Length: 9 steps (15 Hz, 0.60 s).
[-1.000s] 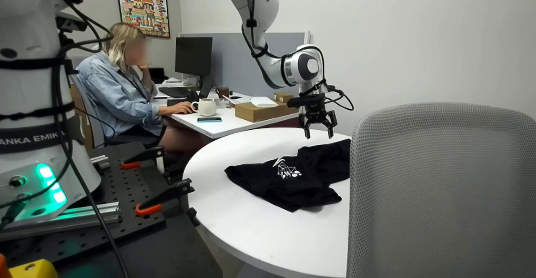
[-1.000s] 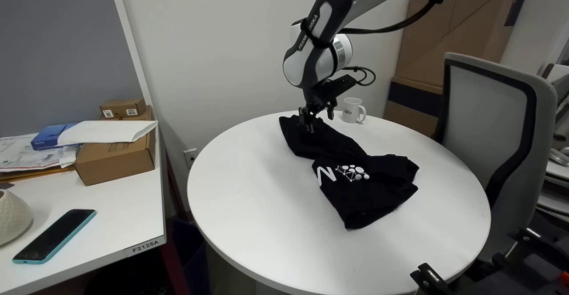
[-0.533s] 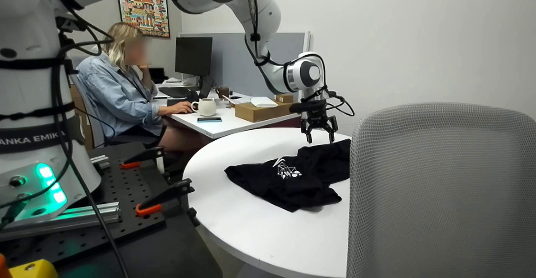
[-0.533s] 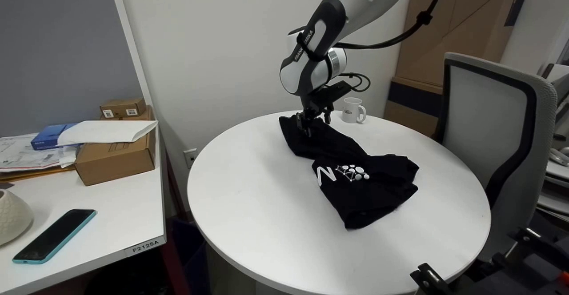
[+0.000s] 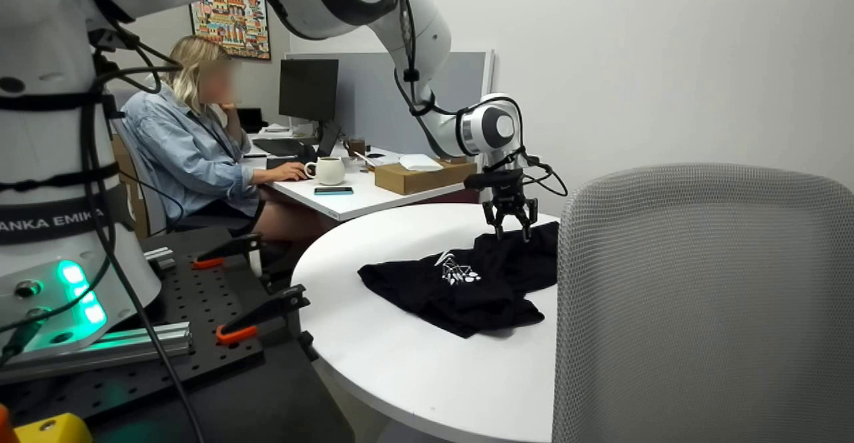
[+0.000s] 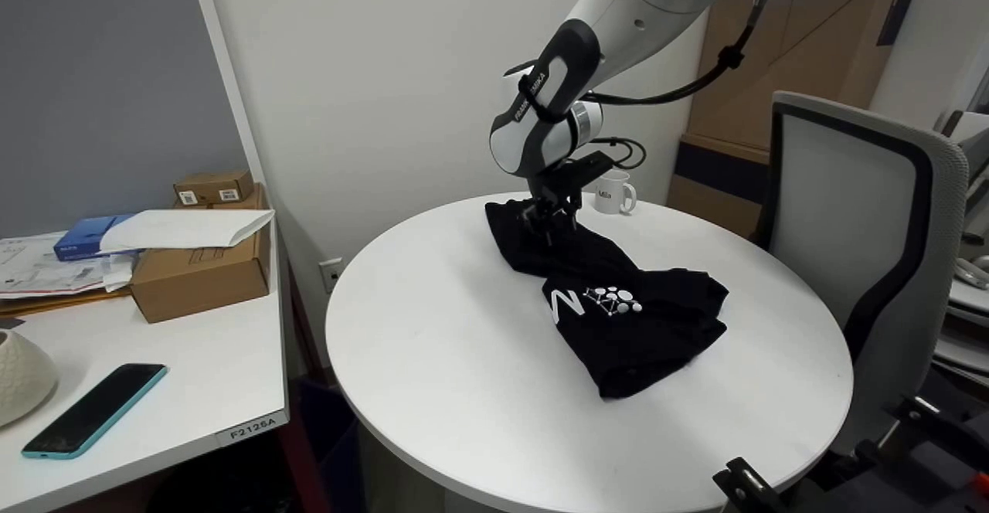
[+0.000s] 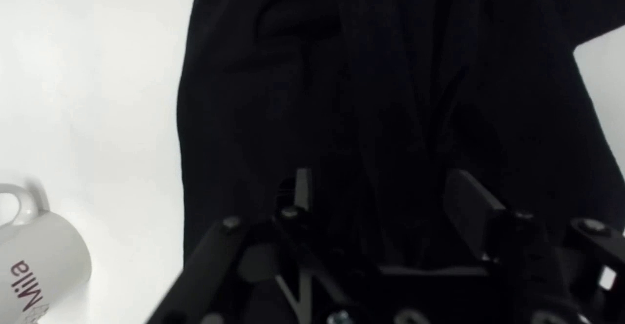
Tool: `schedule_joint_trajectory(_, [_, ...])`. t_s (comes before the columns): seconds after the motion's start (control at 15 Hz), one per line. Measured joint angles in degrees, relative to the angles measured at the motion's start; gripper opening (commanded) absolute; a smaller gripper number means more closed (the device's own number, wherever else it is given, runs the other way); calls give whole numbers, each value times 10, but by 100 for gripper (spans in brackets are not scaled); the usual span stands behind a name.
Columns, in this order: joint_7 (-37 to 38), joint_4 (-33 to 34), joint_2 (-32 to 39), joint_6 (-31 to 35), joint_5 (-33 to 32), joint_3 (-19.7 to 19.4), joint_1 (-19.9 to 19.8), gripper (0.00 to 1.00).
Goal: Fold the t-shirt
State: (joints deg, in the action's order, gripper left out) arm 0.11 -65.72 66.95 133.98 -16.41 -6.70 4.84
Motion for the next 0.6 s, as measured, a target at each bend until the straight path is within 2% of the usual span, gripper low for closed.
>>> schedule_joint_trajectory(0.27, [-1,2,12,0,0,0,-3,7])
schedule_joint_trajectory(0.33, [-1,2,13,0,0,0,-3,2])
schedule_joint_trajectory(0.6, [-1,4,10,0,0,-1,-4,1])
